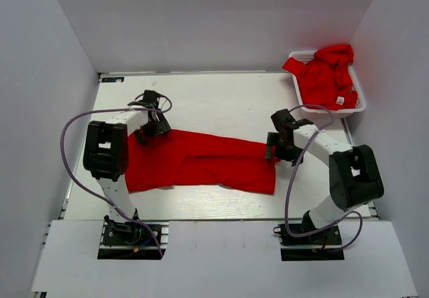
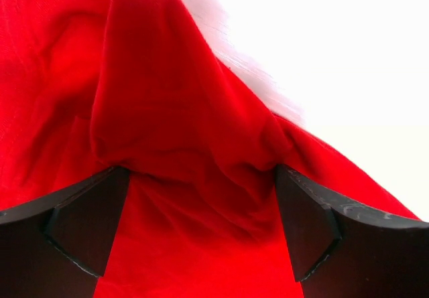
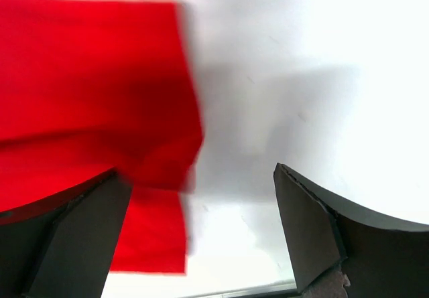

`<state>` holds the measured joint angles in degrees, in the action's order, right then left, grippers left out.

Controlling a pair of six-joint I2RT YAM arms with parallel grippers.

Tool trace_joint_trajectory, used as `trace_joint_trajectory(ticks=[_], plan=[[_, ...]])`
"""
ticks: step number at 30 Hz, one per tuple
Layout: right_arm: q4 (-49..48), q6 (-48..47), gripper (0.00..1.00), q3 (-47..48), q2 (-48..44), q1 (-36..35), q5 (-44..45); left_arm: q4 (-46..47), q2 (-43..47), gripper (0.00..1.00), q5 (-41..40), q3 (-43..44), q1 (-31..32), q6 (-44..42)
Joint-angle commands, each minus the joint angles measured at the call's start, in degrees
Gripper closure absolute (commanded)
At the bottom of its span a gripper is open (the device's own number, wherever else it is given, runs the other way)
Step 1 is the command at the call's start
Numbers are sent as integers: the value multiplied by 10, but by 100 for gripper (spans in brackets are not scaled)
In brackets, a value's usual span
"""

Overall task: Fold and stack the t-shirts
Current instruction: Fold the other side of the tshirt into a rectangle, then rotate the tshirt 90 degrees

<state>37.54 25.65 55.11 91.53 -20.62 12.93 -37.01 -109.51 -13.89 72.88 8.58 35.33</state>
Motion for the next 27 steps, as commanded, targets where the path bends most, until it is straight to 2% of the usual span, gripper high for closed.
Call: trace_joint_trajectory(ticks=[1, 5, 8, 11, 15, 18, 23, 27], plan=[[60, 26, 10, -1, -55, 7, 40, -4, -18, 0, -8, 6, -16, -14], [59, -18, 10, -5, -102, 4, -8, -10, -29, 0, -8, 37, -16, -25], [-12, -91, 10, -18, -134, 2, -110, -10, -29, 0, -8, 55, -16, -36], [-73, -127, 10, 0, -121, -2, -205, -10, -29, 0, -8, 62, -16, -41], [-130, -153, 10, 44, -79, -6, -277, -20, -29, 0, -8, 89, -16, -53], [-142, -157, 10, 68, -36, -14, -303, -25, -29, 0, -8, 109, -16, -59], [-155, -134, 10, 99, 34, -21, -264, -84, 7, 0, -33, 136, -16, -55], [-155, -126, 10, 110, 74, -22, -258, -98, 40, 0, 9, 70, -4, -24]])
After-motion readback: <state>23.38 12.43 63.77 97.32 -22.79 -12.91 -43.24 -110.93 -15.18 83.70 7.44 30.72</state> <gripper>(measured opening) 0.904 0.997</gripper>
